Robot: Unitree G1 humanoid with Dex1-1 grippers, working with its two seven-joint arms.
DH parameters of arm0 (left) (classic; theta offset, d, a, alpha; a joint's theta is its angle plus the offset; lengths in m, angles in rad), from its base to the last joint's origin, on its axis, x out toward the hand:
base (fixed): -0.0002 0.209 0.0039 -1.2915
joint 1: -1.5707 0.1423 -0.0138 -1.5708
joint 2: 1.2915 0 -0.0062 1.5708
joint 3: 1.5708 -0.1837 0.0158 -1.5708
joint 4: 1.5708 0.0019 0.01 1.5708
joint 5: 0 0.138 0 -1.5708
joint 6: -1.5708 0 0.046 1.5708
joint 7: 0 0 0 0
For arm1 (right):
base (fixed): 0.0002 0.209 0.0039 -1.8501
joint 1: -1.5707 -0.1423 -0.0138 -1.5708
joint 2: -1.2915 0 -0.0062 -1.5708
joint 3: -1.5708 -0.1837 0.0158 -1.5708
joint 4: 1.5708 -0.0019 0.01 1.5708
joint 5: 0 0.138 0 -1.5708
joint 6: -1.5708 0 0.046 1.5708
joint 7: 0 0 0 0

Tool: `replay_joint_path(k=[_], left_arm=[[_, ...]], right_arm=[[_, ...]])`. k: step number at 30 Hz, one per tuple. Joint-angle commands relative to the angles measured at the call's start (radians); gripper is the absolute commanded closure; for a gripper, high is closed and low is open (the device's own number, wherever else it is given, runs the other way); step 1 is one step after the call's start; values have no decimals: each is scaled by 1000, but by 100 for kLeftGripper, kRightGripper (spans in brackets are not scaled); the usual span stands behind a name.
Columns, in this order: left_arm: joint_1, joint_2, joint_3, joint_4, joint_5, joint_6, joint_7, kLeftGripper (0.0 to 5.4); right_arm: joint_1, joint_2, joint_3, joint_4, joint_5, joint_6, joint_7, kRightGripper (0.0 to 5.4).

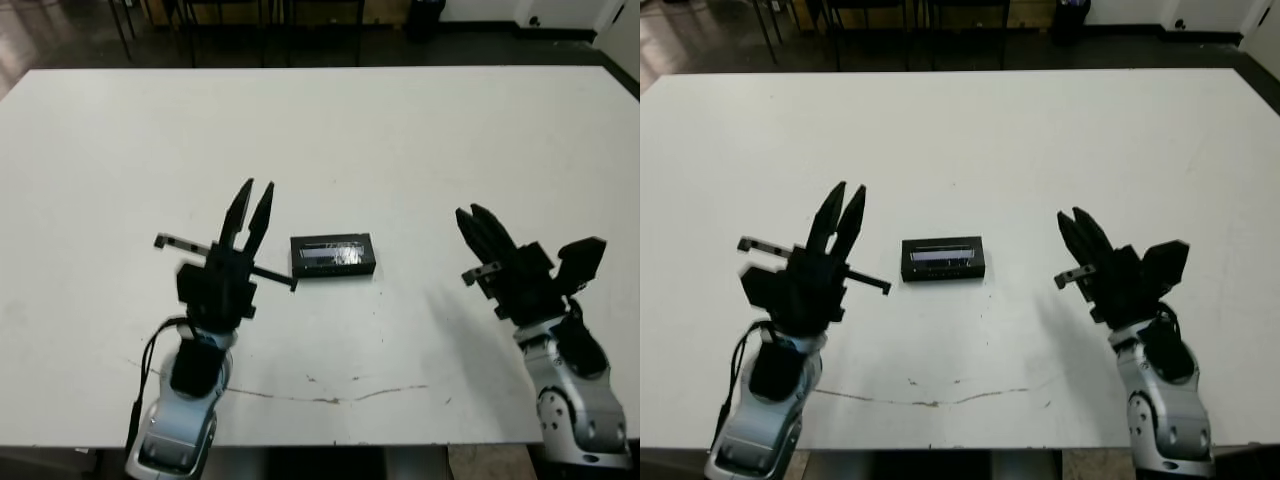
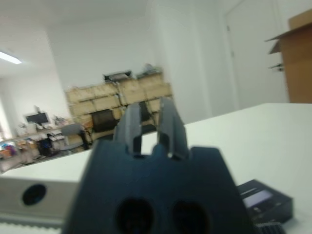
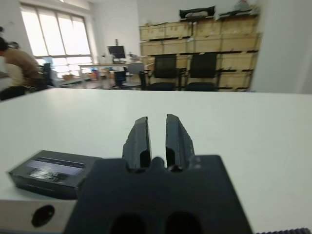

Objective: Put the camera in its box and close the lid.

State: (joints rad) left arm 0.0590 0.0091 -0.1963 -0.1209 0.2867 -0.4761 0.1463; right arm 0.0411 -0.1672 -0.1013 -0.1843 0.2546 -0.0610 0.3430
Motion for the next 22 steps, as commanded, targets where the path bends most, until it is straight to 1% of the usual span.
replay_joint_path(k=[1, 3, 4, 5, 8, 10, 12, 16, 19, 22], left_arm=[[-13, 15, 30, 124, 30, -78, 50, 539], [-7, 23, 46, 165, 28, -104, 61, 539], [0, 25, 54, 178, 20, -110, 63, 539], [6, 25, 60, 185, 11, -113, 62, 539], [30, 25, 83, 212, -23, -131, 60, 539], [51, 15, 96, 194, -54, -105, 53, 539], [67, 8, 110, 163, -61, -70, 58, 539], [84, -11, 143, 105, -65, 0, 75, 539], [93, -27, 162, 53, -65, 56, 81, 539], [94, -39, 176, 8, -80, 106, 80, 539]], right_arm=[[28, 12, 16, 34, -76, -61, -44, 540], [43, 17, 27, 41, -131, -100, -77, 540], [46, 22, 28, 58, -151, -135, -90, 540], [47, 27, 29, 75, -162, -167, -99, 540], [49, 49, 28, 119, -175, -227, -130, 540], [44, 59, 27, 133, -187, -245, -154, 540], [33, 66, 26, 145, -187, -248, -171, 540], [10, 75, 30, 125, -196, -183, -213, 540], [-7, 79, 34, 116, -191, -155, -222, 540], [-20, 86, 39, 120, -175, -153, -215, 540]])
